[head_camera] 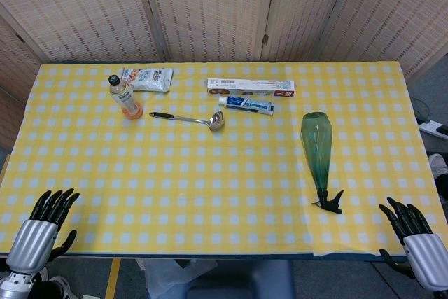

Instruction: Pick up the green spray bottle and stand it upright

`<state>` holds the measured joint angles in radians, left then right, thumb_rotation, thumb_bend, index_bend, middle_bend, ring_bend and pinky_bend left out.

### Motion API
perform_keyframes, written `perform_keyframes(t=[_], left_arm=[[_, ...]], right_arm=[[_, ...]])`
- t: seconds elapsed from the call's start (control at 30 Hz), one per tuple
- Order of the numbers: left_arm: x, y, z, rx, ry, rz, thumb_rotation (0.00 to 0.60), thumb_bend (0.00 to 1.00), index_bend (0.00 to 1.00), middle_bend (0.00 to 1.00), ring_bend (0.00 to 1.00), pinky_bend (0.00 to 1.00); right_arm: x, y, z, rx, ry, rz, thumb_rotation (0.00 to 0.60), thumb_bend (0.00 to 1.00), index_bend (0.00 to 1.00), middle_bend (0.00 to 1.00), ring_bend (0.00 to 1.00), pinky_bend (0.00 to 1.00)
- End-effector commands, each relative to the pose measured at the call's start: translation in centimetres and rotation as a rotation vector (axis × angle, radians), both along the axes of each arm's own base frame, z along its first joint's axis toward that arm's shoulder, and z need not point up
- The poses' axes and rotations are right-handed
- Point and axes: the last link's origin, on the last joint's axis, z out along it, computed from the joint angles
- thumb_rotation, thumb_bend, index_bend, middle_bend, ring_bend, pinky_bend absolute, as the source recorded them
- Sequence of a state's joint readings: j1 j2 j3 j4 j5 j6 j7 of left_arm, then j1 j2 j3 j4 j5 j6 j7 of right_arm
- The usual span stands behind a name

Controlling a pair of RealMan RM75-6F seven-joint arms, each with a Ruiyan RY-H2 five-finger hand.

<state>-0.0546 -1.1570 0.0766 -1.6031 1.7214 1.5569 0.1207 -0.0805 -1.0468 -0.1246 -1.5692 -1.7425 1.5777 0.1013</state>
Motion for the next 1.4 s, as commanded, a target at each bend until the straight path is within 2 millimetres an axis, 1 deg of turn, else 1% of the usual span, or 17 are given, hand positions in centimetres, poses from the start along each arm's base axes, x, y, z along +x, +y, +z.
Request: perform_keyframes(t=[0.03, 0.2, 0.3, 0.33, 0.5, 0.57, 0.63, 0.8, 1.0, 1.17, 1.4], left_arm=[[0.0, 0.0, 0.2, 0.009, -0.004, 0.004, 0.600, 0.45, 0.07, 0.09, 0.09, 0.00], [0.1, 0.2, 0.3, 0.014, -0.012, -0.007, 0.600, 0.45, 0.07, 0.09, 0.09, 0.00], [0.1, 0.4, 0.2, 0.008, -0.013, -0.005, 0.600, 0.45, 0.07, 0.09, 0.09, 0.00], [0.0, 0.4, 0.2, 0.007, -0.014, -0.004, 0.600, 0.45, 0.07, 0.09, 0.09, 0.00], [0.1, 0.2, 0.5, 0.015, -0.027, -0.011, 0.600, 0.45, 0.07, 0.09, 0.09, 0.00], [0.2, 0.1, 0.7, 0.024, -0.032, -0.014, 0.600, 0.45, 0.07, 0.09, 0.09, 0.00], [0.2, 0.1, 0.9, 0.027, -0.036, -0.012, 0.600, 0.45, 0.07, 0.09, 0.09, 0.00], [0.1, 0.0, 1.1, 0.016, -0.052, -0.014, 0.600, 0.45, 0.07, 0.09, 0.09, 0.00], [0.1, -0.1, 1.3, 0.020, -0.063, -0.015, 0.600, 0.45, 0.07, 0.09, 0.09, 0.00], [0.0, 0.0, 1.5, 0.027, -0.065, -0.010, 0.600, 0.45, 0.07, 0.09, 0.09, 0.00], [-0.1, 0.0, 1.6, 0.037, -0.067, -0.005, 0.600, 0.45, 0.07, 0.09, 0.09, 0.00]], right_arm=[[-0.1, -0.2, -0.2, 0.007, 0.011, -0.006, 0.600, 0.33, 0.00, 0.00, 0.03, 0.00], [-0.6, -0.5, -0.8, 0.026, 0.057, -0.016, 0.600, 0.33, 0.00, 0.00, 0.01, 0.00], [-0.6, -1.8, -1.0, 0.056, 0.112, 0.039, 0.600, 0.33, 0.00, 0.00, 0.00, 0.00], [-0.5, -2.5, -0.9, 0.063, 0.127, 0.058, 0.600, 0.33, 0.00, 0.00, 0.01, 0.00], [0.5, -8.0, 0.0, 0.098, 0.248, 0.165, 0.600, 0.33, 0.00, 0.00, 0.00, 0.00], [1.0, -9.7, 0.1, 0.110, 0.305, 0.200, 0.600, 0.33, 0.00, 0.00, 0.00, 0.00], [1.6, -11.4, -0.3, 0.131, 0.363, 0.236, 0.600, 0.33, 0.00, 0.00, 0.00, 0.00], [2.3, -14.0, -2.2, 0.190, 0.479, 0.307, 0.600, 0.33, 0.00, 0.00, 0.00, 0.00], [1.9, -15.6, -4.5, 0.238, 0.518, 0.317, 0.600, 0.33, 0.00, 0.00, 0.00, 0.00], [1.6, -16.4, -5.4, 0.235, 0.553, 0.335, 0.600, 0.33, 0.00, 0.00, 0.00, 0.00], [2.3, -17.7, -6.9, 0.203, 0.594, 0.422, 0.600, 0.33, 0.00, 0.00, 0.00, 0.00]])
